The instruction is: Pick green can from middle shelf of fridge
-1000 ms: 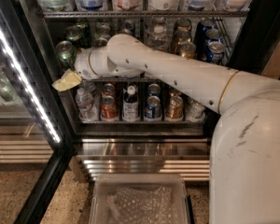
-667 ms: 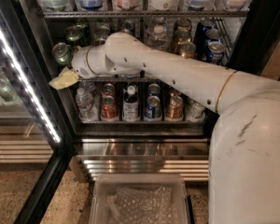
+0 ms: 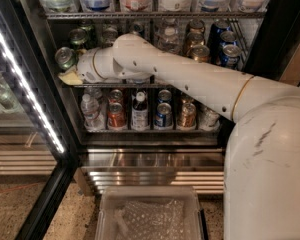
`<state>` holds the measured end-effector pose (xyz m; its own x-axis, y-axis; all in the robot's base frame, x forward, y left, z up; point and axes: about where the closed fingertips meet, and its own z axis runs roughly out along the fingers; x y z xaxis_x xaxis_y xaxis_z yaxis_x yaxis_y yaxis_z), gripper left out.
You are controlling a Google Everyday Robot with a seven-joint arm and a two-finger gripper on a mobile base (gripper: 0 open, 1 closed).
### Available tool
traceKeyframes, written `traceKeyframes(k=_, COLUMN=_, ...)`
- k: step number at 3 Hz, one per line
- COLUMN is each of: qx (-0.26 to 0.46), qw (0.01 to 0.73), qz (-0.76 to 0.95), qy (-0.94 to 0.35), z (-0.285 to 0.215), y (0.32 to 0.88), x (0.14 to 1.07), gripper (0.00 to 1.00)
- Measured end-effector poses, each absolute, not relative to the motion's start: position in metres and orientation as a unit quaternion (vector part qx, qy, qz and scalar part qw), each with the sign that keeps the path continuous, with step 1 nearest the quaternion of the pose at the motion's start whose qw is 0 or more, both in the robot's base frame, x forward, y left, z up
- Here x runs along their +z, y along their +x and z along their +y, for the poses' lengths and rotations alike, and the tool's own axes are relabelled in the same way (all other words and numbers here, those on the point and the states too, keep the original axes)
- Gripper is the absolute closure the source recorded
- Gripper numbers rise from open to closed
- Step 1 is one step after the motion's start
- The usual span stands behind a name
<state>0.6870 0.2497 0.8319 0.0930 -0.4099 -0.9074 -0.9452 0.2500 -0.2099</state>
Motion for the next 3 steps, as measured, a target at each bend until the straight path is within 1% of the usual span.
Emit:
traceKeyframes(k=1, qx=0.271, qw=0.495, qz=0.617, qy=-0.549, z=0.2497, y=0.6870, x=0.8319, gripper=0.82)
traceKeyframes(k=2, qx=0.271, qw=0.495, qz=0.617, qy=-0.549, z=0.2497, y=0.6870, x=0.8319, gripper=1.00)
traceKeyframes(k=3, qx=0.269, qw=0.495, qz=0.606, qy=-0.561, z=0.2559, y=0.6844, x=0.8354, gripper=1.00)
